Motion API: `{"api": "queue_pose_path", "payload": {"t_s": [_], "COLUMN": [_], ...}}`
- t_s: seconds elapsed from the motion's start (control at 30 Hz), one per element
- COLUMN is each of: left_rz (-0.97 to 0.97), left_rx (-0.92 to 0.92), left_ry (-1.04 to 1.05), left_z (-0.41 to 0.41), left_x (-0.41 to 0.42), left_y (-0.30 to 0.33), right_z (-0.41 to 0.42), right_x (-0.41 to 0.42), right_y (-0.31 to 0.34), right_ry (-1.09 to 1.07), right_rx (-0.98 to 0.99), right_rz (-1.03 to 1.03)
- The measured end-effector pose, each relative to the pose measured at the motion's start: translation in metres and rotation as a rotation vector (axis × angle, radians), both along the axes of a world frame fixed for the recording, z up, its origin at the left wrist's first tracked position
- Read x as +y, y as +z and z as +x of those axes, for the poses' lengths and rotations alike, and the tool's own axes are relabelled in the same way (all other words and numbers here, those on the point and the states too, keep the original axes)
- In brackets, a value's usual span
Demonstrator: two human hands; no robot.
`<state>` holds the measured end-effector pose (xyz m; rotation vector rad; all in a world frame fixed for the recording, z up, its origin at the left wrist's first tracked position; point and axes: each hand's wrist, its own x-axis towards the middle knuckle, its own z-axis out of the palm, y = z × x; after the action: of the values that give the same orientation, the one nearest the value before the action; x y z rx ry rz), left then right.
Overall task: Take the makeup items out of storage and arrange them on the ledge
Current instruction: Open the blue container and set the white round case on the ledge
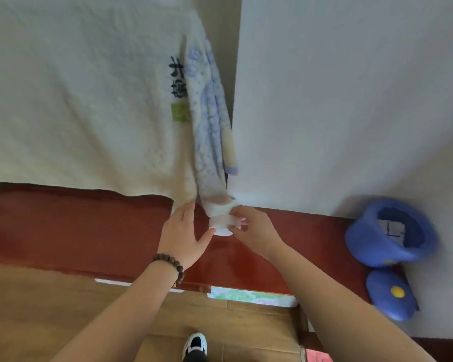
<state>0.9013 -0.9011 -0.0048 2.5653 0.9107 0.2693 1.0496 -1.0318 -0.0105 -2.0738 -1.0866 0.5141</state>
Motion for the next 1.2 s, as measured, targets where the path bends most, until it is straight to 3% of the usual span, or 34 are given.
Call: {"api": "queue_pose_path", "payload": {"t_s": [0.2,0.43,0.63,0.9,1.2], "left_rz": [-0.031,-0.070,-0.088,-0.068,-0.024], "left_rx": [0.068,0.131,0.162,0.155,0.030], "left_ry": [0.171,0.249,0.246,0.166,-0.188], "left_z": [-0.057,-0.091,-0.099,-0.084,0.008], "left_x": [0.029,0.045,0.047,0.042,-0.012], "left_y": [-0.012,-0.023,-0.030,-0.029,-0.018], "right_z": [-0.038,-0.062,-0.068,-0.066,-0.034], "right_x": [0.058,0.074,0.065,0.059,-0.038], "right_y": [-0.030,-0.060,-0.076,-0.076,-0.054], "right_ry": [0.187,0.329,0.391,0.337,-0.060], "right_rx": [-0.320,-0.538,-0.561,-0.572,-0.619], "right_rz": [-0.050,-0.078,-0.106,-0.084,-0.064]}}
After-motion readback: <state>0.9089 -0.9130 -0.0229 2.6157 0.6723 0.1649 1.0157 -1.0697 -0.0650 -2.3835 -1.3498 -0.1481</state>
